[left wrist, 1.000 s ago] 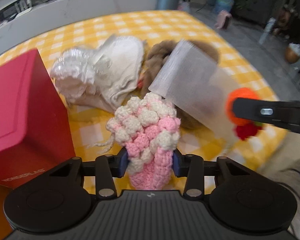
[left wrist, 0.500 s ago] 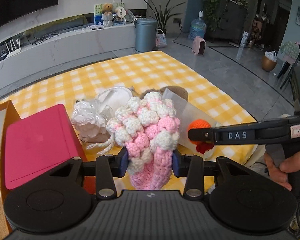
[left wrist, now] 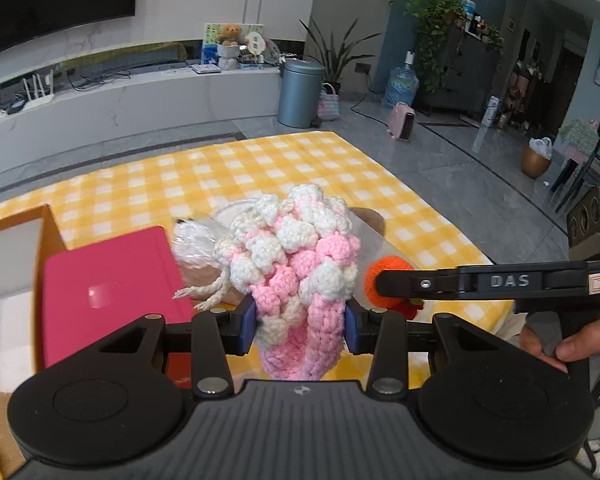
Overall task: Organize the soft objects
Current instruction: 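Carry the crochet fruit toward the white box while the left tool carries the crochet piece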
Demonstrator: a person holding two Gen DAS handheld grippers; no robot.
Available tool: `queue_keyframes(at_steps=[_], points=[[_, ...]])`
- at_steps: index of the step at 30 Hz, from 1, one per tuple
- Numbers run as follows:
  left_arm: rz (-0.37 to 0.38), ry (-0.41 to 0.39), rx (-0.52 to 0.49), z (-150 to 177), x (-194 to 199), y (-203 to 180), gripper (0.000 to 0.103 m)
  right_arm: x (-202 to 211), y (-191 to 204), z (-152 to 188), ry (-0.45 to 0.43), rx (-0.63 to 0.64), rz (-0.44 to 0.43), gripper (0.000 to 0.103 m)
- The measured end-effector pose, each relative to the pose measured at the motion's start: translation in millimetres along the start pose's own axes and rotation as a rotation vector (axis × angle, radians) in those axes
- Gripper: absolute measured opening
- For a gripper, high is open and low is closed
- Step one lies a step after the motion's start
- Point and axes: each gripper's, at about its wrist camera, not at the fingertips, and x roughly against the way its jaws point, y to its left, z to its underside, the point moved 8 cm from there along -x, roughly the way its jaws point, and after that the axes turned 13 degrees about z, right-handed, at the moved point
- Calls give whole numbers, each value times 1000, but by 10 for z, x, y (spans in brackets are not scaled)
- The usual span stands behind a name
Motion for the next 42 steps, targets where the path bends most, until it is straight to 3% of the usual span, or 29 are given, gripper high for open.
queue_keyframes(at_steps=[3,12,17,25,32,36,39,42], points=[[-22,-36,1,-55,137,82,48,-16,39,5,2,1,-5,40],[-70,-184,127,-134,778,635,48,-78,91,31,11,32,24,40],[-179,-301,198,-142,1267,1068,48,-45,180,-21,-20,48,49,40],[-197,-402,329,-10,1698,1603,48,161,1134,-141,-127,157,10,40],[-198,-413,370,230,1792,1898,48,-5,2155,46,-93,274,-40,41],[-120,-366,427,408,1706,2115,48,-223,2648,266,-39,385,-63,41],[-61,-336,446,491,1610,2157,48,-348,2845,407,-33,443,-43,41],[-47,-271,397,542,1459,2081,48,-448,2886,461,-54,476,10,41]])
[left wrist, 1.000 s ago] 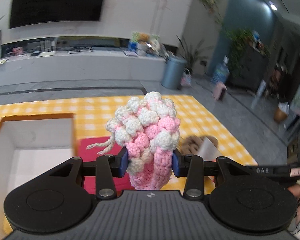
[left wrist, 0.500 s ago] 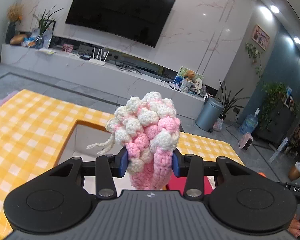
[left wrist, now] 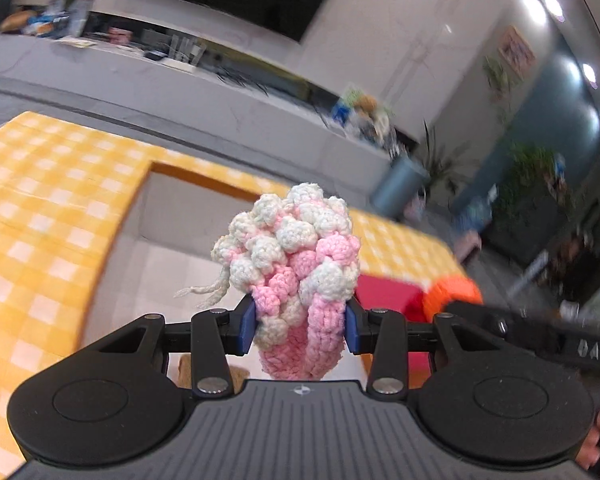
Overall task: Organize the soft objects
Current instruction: 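Carry the crochet fruit toward the white box while the left tool carries the crochet piece, then open the left tool over the box while the right tool drops the orange fruit in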
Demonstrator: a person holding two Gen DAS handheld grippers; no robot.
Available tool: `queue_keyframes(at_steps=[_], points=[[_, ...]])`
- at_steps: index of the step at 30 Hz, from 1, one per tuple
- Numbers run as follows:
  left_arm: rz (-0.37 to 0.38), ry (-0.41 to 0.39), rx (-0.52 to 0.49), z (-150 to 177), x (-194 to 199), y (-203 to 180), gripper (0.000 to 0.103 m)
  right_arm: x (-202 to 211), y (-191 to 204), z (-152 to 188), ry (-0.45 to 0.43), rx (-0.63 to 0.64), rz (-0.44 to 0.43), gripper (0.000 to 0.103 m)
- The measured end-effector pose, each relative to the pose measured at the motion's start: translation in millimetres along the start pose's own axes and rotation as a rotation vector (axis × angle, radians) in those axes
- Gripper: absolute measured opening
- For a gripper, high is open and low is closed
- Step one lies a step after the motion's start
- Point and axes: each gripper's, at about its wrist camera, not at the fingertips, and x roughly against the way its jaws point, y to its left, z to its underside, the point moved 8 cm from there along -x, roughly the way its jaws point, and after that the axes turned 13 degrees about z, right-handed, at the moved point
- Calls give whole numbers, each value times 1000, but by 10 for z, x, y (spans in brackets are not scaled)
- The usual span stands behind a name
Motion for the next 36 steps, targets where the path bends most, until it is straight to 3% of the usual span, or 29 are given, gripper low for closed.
queue_keyframes(at_steps=[4,8,17,20,24,26,28,32,36], points=[[-6,147,75,293,-276,38,48,-21,-64,65,-44,30,108,41],[-88,251,54,472,-470,42,48,14,-259,115,-39,-77,42,41],[-151,349,-69,591,-560,-49,52,18,-310,171,-39,-99,17,40],[-189,384,-117,655,-572,-78,61,38,-316,179,-41,-102,13,40],[-287,298,-245,590,-514,-154,84,52,-383,175,-45,-113,20,40],[-337,224,-319,527,-439,-216,88,55,-404,176,-45,-116,26,40],[-325,181,-362,498,-359,-291,90,53,-421,185,-43,-118,27,41],[-245,145,-326,465,-242,-377,91,41,-389,200,-37,-112,26,40],[-270,121,-300,425,-188,-353,95,34,-327,221,-32,-97,20,40]])
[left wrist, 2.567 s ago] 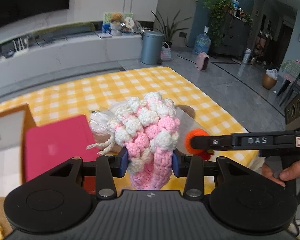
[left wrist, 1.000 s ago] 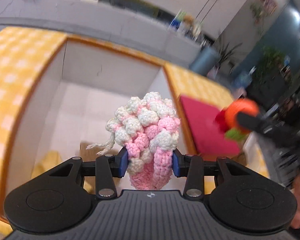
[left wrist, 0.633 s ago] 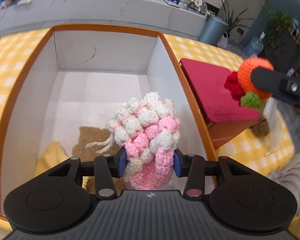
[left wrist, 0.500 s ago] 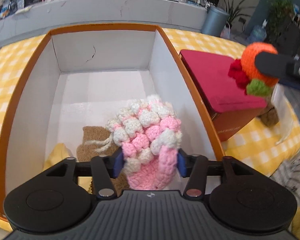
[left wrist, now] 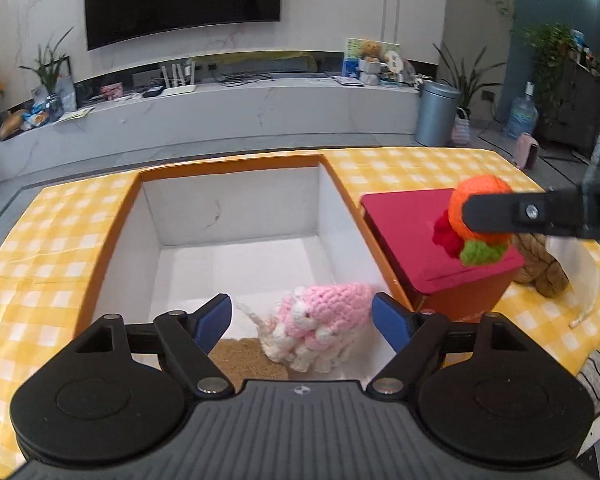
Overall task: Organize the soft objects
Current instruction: 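Open the left tool over the box while the right tool drops the orange fruit in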
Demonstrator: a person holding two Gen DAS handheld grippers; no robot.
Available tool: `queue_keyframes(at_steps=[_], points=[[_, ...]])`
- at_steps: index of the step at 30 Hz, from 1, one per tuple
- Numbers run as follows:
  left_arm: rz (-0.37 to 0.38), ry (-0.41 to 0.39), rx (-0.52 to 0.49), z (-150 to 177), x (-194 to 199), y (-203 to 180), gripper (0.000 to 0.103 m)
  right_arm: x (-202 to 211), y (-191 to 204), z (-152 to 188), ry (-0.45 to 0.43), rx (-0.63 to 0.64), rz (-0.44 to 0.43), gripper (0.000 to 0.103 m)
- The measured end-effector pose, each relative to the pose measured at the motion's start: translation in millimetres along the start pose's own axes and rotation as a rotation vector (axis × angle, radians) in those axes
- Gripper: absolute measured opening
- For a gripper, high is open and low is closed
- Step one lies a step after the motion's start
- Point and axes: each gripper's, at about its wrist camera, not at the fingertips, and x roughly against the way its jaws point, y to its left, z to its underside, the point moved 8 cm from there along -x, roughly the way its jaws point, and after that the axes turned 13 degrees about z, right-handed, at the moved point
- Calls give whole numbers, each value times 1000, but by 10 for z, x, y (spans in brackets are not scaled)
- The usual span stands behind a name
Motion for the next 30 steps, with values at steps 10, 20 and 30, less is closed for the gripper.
queue_keyframes(at_steps=[10,20,30], points=[[24,61,29,8,-44,34,96,-58,77,59,17,21,-3,40],[16,-21,-20,-95,65,46,96,-67,151,74,37,41,-25,40],[-101,-101,128,-118,285,620,96,-252,652,352,170,198,-115,41]])
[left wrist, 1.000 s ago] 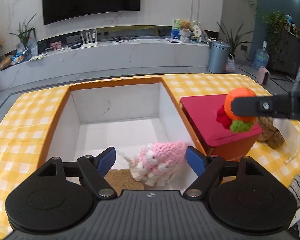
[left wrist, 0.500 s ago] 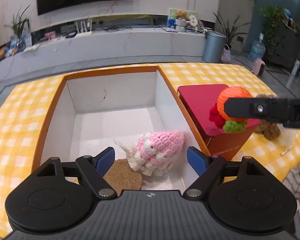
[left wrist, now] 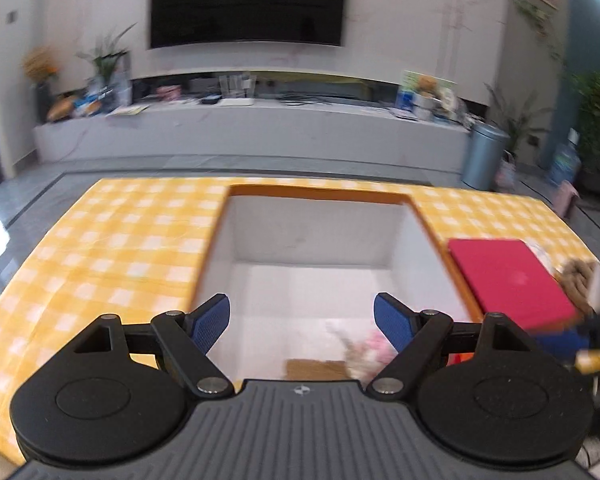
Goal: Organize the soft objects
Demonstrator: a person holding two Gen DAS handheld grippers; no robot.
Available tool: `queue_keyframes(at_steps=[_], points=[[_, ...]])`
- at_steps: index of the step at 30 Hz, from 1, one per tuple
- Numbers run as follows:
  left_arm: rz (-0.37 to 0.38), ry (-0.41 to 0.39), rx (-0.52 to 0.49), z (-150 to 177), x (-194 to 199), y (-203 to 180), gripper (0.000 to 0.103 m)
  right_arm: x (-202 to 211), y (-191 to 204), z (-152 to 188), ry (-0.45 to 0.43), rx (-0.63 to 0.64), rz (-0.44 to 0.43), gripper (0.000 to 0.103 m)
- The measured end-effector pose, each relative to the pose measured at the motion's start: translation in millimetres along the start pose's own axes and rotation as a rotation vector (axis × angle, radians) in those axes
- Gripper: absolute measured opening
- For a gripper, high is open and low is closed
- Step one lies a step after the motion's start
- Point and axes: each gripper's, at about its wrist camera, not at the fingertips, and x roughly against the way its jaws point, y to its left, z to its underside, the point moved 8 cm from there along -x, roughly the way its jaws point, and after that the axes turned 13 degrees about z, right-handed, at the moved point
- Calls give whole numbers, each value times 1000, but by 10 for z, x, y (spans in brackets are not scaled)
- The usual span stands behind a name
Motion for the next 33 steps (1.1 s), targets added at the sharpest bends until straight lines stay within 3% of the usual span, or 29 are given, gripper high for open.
queue_keyframes(at_steps=[4,19,22,27,29,33], points=[[-12,14,58,10,-12,117,96,-144,151,96,37,72,27,41],[19,23,86,37,-16,134,96,-282,240,216,42,151,108,41],[16,25,93,43,-19,150,96,-223,232,151,26,152,98,43],[21,13,112,39,17,171,96,-241,272,-141,23,260,110,42],[25,7,123,31,31,192,96,-311,235,-306,42,261,116,24],[24,6,133,37,33,213,96,-450,161,-597,46,344,213,10]])
